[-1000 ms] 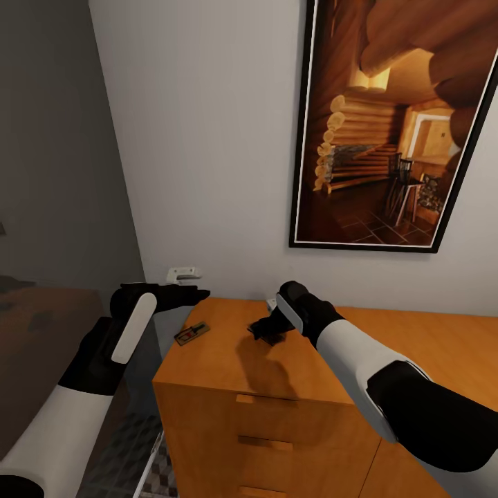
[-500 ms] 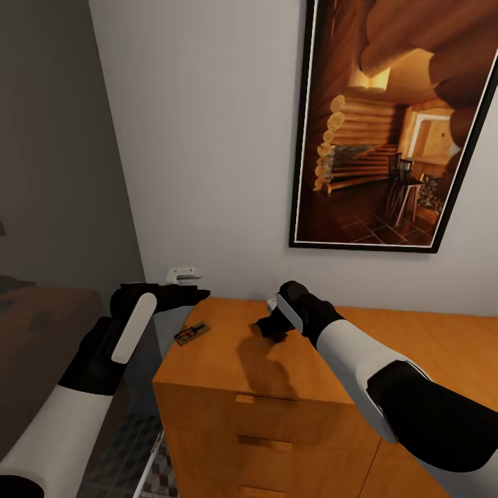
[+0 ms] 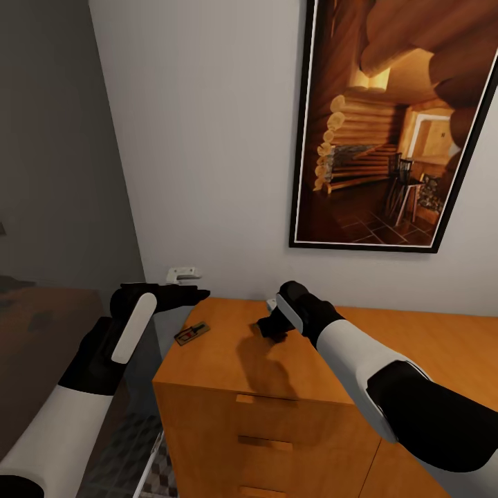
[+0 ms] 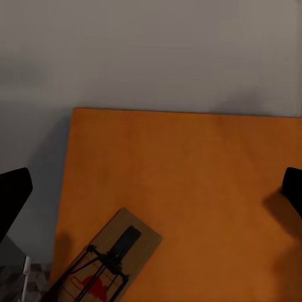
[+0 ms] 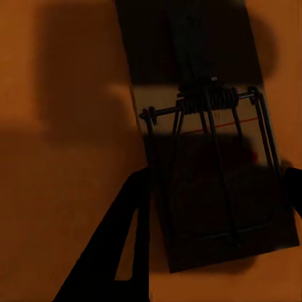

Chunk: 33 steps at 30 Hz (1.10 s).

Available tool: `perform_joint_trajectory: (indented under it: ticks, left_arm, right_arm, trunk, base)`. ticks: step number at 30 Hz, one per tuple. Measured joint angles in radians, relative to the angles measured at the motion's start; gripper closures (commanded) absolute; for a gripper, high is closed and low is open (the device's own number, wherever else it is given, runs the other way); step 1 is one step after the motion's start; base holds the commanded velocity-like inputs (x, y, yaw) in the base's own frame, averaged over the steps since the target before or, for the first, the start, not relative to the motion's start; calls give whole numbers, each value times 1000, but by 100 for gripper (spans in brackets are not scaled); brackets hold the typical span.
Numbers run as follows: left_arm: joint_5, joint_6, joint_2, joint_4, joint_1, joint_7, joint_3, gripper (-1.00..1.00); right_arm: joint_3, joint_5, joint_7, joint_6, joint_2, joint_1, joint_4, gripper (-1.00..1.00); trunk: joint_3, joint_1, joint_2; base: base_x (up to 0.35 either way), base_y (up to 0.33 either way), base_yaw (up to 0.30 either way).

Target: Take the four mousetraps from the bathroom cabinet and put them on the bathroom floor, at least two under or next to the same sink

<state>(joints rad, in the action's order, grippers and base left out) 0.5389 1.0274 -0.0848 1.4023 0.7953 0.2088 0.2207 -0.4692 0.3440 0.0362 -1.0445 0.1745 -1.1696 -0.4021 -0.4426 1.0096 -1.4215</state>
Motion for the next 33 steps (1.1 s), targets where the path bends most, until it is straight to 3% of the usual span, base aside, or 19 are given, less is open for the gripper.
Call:
perform_joint_trajectory:
  ticks: [4, 5, 10, 14, 17, 22, 33]
  left_arm:
    - [-2, 1, 0, 0, 0, 0, 0, -100]
    - [-2, 1, 0, 0, 0, 0, 0, -100]
    - [-3, 2, 0, 0, 0, 0, 0, -100]
    - [-1, 3, 0, 0, 0, 0, 0, -100]
    - [0, 2, 0, 0, 0, 0, 0, -100]
    - [4, 0, 0, -1, 0, 0, 0, -100]
    - [9, 5, 0, -1, 0, 0, 0, -100]
  right_arm:
    - [3, -3, -2, 0, 0, 0, 1, 100]
    - [2, -20, -4, 0, 0, 0, -4, 100]
    - [7, -20, -3, 0, -1, 0, -129, 100]
    - [15, -21, -2, 1, -64, 0, -276, 100]
    - [32, -15, -2, 1, -93, 0, -342, 100]
    - [69, -16, -5, 1, -114, 0, -380, 100]
    - [85, -16, -9, 1, -122, 0, -385, 100]
  trunk:
    - [0, 0, 0]
    - [0, 0, 0]
    - [0, 0, 0]
    - [0, 0, 0]
    - [0, 0, 0]
    - [0, 0, 0]
    - [0, 0, 0]
  base:
    - [0, 0, 0]
    - [0, 0, 0]
    - [0, 0, 0]
    - [0, 0, 0]
    - [0, 0, 0]
    - [0, 0, 0]
    - [0, 0, 0]
